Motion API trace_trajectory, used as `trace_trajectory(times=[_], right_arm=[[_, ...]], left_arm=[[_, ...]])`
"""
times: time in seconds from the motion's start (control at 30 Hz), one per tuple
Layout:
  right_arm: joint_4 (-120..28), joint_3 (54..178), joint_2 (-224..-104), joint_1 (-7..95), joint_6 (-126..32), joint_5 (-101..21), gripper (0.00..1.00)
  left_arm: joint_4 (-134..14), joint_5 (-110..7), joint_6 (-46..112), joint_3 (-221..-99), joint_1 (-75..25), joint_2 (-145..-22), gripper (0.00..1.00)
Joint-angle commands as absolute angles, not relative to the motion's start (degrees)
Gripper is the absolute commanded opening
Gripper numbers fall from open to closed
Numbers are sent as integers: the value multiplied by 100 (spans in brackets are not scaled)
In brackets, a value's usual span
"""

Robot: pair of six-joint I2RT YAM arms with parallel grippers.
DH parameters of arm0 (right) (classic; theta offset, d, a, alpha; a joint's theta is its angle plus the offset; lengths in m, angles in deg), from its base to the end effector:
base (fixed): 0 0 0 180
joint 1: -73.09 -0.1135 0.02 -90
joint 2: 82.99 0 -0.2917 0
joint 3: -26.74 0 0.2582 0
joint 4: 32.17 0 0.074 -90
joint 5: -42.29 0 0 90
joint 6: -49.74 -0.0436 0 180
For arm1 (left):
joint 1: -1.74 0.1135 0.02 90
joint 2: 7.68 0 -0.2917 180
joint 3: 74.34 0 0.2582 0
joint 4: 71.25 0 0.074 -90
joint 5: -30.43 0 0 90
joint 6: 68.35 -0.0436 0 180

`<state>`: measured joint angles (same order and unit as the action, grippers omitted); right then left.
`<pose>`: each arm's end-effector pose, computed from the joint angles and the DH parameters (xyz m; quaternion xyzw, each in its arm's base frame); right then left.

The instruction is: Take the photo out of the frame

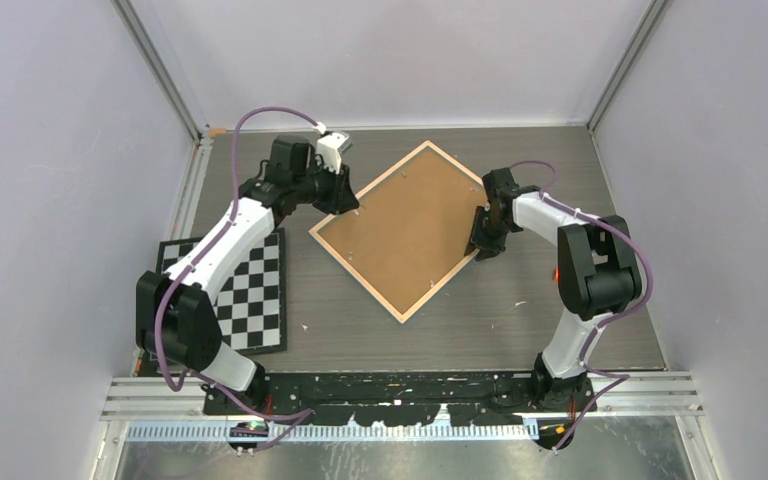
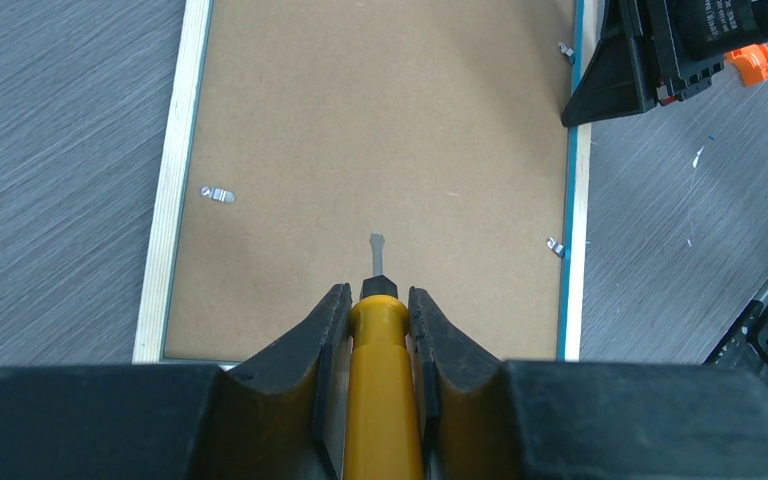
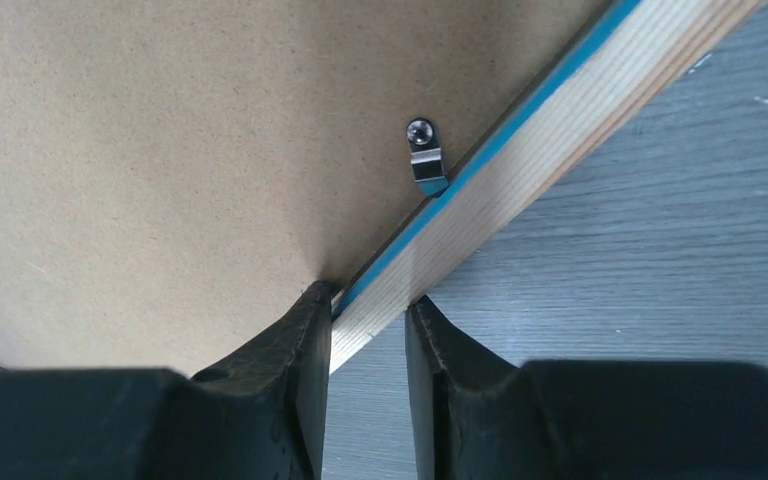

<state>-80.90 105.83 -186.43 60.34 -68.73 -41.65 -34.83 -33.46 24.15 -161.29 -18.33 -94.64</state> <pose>0.3474 0.0833 0.1785 0.1274 0.9795 0.1007 0.1191 0.3257 -0.1394 0.3376 0.2334 0.8439 -0.2837 0.3910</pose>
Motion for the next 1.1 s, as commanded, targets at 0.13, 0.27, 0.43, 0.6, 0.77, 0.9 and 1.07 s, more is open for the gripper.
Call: trace_trajectory(times=[0.13,0.27,0.43,0.6,0.77,0.9,1.07], right_arm=[[-8507,10159,-18424,6140,-5318,-4237,5],[-8596,10443,-18488,6512,-4899,-4185,1],[-8697,11032,-18827,6792,-4543,-4122,1],[-8559,11476,-19097,6496,-4344,-3746,1],[-8325,11763,-19403,5987,-4121,-3647,2],[-8296,12099,-19748,5750,-4047,-3674,2],[-8548,12057,-19704,5725,-3986,-3484,2]], left_arm=[[-3531,-3310,2209,-15935,-1794,-9045,0],[-3446,-3279,2192,-15873,-1794,-9010,0],[-3417,-3225,2192,-15853,-1795,-9024,0],[-3435,-3114,2021,-15851,-1794,-9081,0],[-3452,-3048,1918,-15831,-1794,-9118,0],[-3461,-3016,1902,-15833,-1794,-9157,0],[-3426,-2811,1764,-15782,-1795,-9165,0]])
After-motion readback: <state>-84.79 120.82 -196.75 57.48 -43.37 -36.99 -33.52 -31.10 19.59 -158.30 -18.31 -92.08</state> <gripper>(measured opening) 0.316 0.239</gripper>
